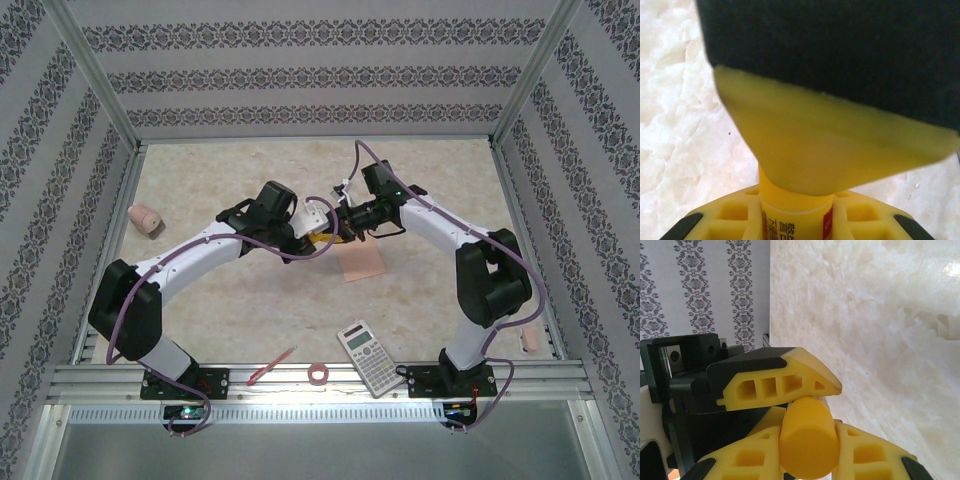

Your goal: Place the letter into the envelope and seal it

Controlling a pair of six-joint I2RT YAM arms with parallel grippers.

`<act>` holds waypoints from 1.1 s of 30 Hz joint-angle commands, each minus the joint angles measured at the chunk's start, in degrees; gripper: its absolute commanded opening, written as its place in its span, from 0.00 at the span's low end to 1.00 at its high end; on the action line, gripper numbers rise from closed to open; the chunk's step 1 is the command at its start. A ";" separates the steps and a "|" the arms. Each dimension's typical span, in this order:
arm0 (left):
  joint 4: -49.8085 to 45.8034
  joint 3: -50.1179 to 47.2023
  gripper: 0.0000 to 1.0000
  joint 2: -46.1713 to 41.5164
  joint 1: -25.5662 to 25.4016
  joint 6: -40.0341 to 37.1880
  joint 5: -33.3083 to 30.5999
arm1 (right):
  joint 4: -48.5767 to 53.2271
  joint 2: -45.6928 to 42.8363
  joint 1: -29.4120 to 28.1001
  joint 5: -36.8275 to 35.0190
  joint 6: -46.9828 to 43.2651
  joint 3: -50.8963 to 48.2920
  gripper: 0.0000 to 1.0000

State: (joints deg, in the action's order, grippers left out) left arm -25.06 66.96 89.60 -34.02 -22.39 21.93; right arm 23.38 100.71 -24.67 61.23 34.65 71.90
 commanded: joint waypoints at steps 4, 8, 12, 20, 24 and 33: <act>22.70 2.74 0.00 -1.76 -3.07 0.29 9.48 | -5.25 3.09 -10.13 8.46 3.14 -0.79 0.18; 22.85 2.70 0.00 -1.89 -3.07 0.27 9.67 | -5.53 3.18 -10.14 8.47 3.40 -0.51 0.18; 22.45 2.20 0.00 -2.02 -3.07 0.34 9.33 | -4.47 2.77 -9.75 8.20 2.63 -0.10 0.18; 21.51 0.78 0.00 -3.45 -3.07 0.02 8.42 | -0.57 0.93 -5.70 8.00 0.00 0.87 0.23; 21.02 0.39 0.00 -3.69 -3.07 -0.08 7.96 | 1.30 0.02 -4.05 7.79 -1.33 1.39 0.35; 20.32 0.41 0.00 -3.68 -3.07 -0.28 8.12 | 3.03 -1.34 -2.51 7.15 -2.48 1.40 0.52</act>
State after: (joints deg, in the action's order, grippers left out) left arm -18.79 65.17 86.98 -34.83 -22.04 24.32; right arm 25.45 100.73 -24.64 63.96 33.91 72.27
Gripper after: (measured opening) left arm 0.259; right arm 0.519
